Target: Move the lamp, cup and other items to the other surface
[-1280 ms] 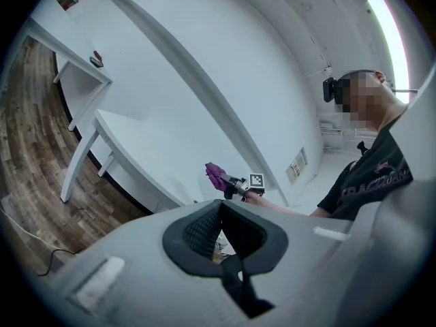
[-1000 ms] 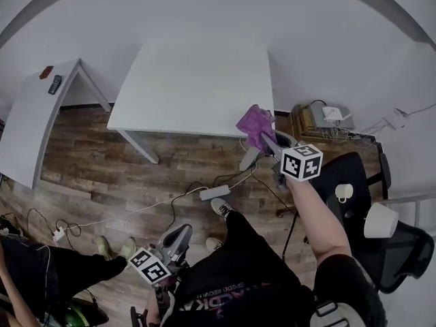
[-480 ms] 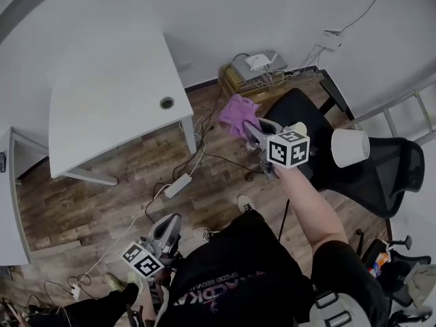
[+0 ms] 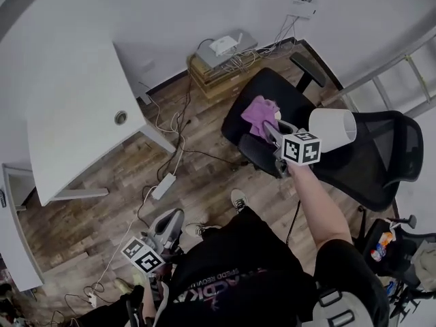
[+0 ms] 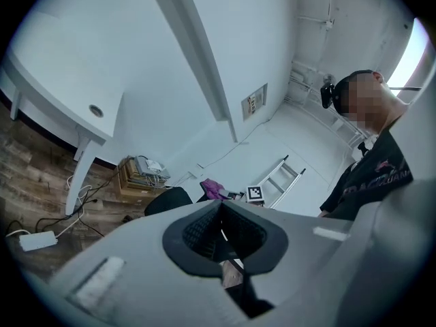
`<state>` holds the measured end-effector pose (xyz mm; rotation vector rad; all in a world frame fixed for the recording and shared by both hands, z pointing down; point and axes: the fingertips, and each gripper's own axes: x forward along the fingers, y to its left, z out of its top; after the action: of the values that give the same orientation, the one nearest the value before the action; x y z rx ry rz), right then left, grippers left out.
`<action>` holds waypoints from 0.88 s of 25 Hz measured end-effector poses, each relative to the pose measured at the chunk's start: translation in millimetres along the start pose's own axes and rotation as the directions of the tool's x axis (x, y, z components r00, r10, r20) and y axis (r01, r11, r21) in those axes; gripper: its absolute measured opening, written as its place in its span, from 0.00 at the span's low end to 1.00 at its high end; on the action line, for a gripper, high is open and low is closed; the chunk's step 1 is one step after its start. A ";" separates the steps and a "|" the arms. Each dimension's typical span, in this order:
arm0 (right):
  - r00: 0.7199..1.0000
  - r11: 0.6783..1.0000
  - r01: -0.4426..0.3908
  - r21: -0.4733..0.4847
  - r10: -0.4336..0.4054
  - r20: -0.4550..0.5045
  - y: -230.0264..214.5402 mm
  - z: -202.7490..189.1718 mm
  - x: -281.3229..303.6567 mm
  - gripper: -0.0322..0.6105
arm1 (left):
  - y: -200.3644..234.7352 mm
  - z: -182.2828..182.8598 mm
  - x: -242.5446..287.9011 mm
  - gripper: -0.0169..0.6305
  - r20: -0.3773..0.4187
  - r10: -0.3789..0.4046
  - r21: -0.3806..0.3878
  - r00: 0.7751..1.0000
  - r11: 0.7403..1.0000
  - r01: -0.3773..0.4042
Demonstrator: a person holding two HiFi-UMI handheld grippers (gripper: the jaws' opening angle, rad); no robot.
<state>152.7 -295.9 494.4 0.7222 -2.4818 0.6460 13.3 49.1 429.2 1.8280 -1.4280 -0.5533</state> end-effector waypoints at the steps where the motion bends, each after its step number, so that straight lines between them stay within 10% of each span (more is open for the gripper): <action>1: 1.000 1.000 0.020 0.005 -0.020 -0.024 -22.0 -9.4 0.1 0.18 | -1.3 -3.7 12.7 0.02 -0.005 0.006 -0.004 1.000 1.000 -0.006; 13: 0.890 0.993 -0.052 -0.108 -0.003 -0.456 -147.3 -175.5 41.6 0.18 | -19.4 -53.7 119.8 0.03 -0.098 0.091 -0.059 0.991 0.994 -0.097; 22: 0.818 0.993 -0.045 -0.108 -0.025 -0.575 -186.3 -232.2 82.9 0.19 | -19.6 -88.4 124.7 0.03 -0.126 0.219 -0.108 0.967 0.966 -0.233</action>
<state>270.6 -338.0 776.9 0.3878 -1.9368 0.6068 125.1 -42.2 483.3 1.5497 -1.4687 -0.4048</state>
